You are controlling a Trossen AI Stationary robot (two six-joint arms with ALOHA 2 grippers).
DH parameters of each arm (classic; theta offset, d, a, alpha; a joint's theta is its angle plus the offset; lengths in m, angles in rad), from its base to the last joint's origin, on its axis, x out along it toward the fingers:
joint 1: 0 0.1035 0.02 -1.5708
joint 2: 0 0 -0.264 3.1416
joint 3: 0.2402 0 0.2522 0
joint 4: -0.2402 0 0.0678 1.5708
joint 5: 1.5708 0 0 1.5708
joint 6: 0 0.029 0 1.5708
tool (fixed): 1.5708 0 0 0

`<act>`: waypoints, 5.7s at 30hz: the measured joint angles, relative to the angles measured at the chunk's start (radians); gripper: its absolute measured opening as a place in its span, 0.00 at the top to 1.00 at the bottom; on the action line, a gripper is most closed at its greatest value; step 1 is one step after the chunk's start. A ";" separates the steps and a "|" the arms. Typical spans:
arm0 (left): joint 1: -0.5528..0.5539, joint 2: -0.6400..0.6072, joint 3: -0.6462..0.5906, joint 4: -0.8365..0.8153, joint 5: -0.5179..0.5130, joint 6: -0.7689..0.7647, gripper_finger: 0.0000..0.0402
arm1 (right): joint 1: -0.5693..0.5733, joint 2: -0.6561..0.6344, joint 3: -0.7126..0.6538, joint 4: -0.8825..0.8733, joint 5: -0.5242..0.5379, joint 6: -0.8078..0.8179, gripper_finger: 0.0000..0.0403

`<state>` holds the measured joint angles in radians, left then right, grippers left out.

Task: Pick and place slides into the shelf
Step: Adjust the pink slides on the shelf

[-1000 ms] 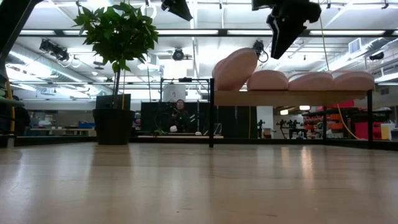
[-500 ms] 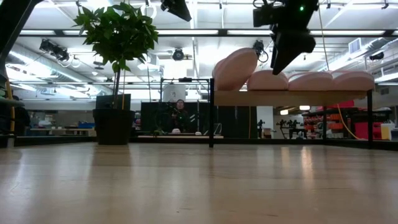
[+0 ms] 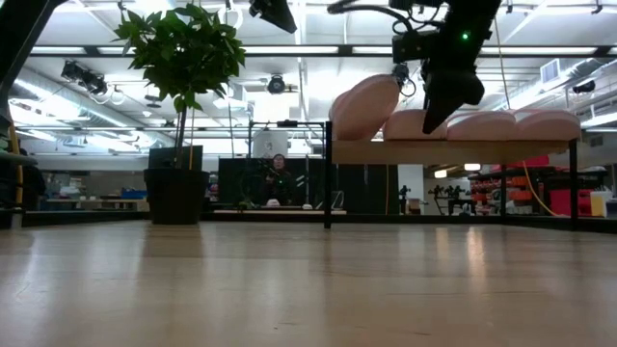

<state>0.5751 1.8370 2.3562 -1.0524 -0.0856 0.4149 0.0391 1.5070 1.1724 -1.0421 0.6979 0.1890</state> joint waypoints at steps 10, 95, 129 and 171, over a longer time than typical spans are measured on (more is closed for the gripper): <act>0.000 0.000 0.000 0.000 0.000 0.000 0.73 | -0.011 0.000 -0.008 -0.007 0.003 -0.049 0.76; 0.000 0.000 0.000 -0.049 0.000 -0.006 0.73 | -0.124 -0.160 0.049 -0.087 -0.386 -0.306 0.55; 0.000 0.000 0.000 -0.075 0.000 -0.011 0.73 | -0.114 -0.154 0.337 0.007 -0.581 -0.339 0.56; 0.000 0.000 0.000 -0.075 0.000 -0.019 0.73 | -0.179 0.030 0.319 0.119 -0.275 -0.553 0.98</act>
<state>0.5747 1.8370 2.3558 -1.1278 -0.0853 0.3954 -0.1399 1.5371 1.4912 -0.9230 0.4230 -0.3636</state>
